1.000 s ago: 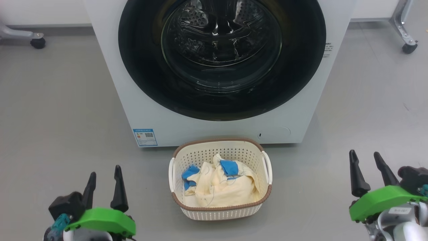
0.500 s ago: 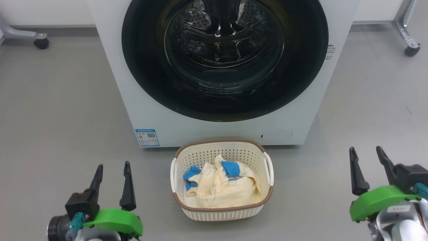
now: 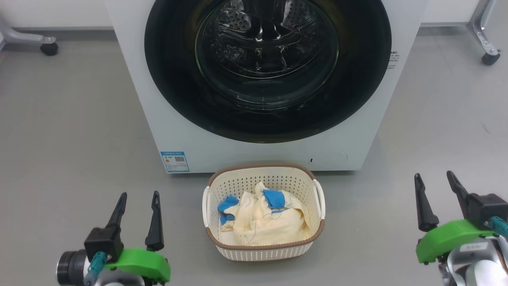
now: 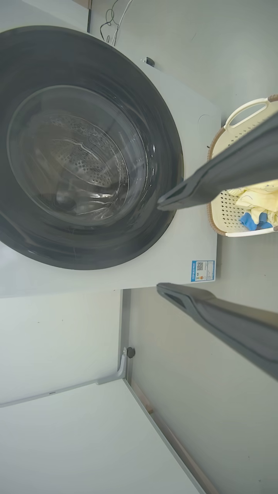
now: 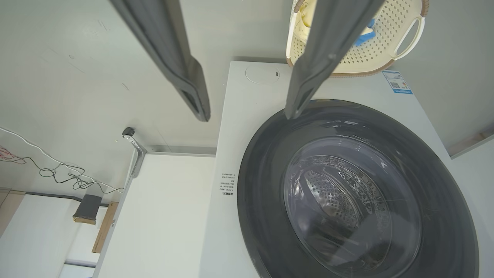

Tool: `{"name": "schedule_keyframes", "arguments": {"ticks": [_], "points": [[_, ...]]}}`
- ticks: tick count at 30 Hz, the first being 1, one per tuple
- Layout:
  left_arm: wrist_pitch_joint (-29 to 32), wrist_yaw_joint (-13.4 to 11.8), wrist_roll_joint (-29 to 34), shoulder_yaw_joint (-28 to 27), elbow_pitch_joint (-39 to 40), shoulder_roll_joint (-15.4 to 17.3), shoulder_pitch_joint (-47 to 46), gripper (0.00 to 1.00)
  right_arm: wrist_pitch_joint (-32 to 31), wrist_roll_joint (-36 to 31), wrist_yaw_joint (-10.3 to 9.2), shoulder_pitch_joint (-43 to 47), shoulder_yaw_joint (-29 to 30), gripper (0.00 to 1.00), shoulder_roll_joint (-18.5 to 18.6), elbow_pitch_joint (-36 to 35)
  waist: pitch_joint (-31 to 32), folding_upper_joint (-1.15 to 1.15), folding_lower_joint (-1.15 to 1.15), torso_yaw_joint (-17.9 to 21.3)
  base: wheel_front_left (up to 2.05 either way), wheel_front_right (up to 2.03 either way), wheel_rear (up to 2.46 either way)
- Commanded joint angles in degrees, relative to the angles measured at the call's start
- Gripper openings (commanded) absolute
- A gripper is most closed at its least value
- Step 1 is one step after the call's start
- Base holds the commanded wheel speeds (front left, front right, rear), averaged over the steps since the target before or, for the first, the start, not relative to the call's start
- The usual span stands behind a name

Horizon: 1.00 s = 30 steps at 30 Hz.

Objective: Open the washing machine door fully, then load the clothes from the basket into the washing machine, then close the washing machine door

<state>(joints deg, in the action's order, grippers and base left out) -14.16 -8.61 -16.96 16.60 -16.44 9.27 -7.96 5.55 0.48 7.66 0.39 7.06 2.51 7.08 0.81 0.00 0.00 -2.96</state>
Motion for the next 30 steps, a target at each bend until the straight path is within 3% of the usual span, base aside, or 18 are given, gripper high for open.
{"name": "schedule_keyframes", "arguments": {"ticks": [1, 16, 30], "points": [[-0.7, -0.1, 0.1, -2.2, 1.7, 1.5, -3.1, 1.0, 0.5, -0.3, -0.17, -2.6, -1.0, 1.0, 0.4, -2.2, 0.0, 0.0, 0.0, 0.0, 0.0, 0.0, 0.0], [-0.4, -0.8, 0.1, -1.5, 1.9, 2.1, -3.2, 1.0, 0.7, 0.1, -0.17, -2.5, -0.8, 1.0, 0.4, -2.2, -0.4, 0.0, 0.0, 0.0, 0.16, 0.16, -0.32], [-0.4, -1.2, -0.2, -1.0, 2.0, 2.5, -3.6, 1.0, 0.8, 0.5, -0.17, -2.6, -0.6, 1.0, 0.4, -1.9, -0.9, 0.0, 0.0, 0.6, 1.04, 1.04, -2.08]]}}
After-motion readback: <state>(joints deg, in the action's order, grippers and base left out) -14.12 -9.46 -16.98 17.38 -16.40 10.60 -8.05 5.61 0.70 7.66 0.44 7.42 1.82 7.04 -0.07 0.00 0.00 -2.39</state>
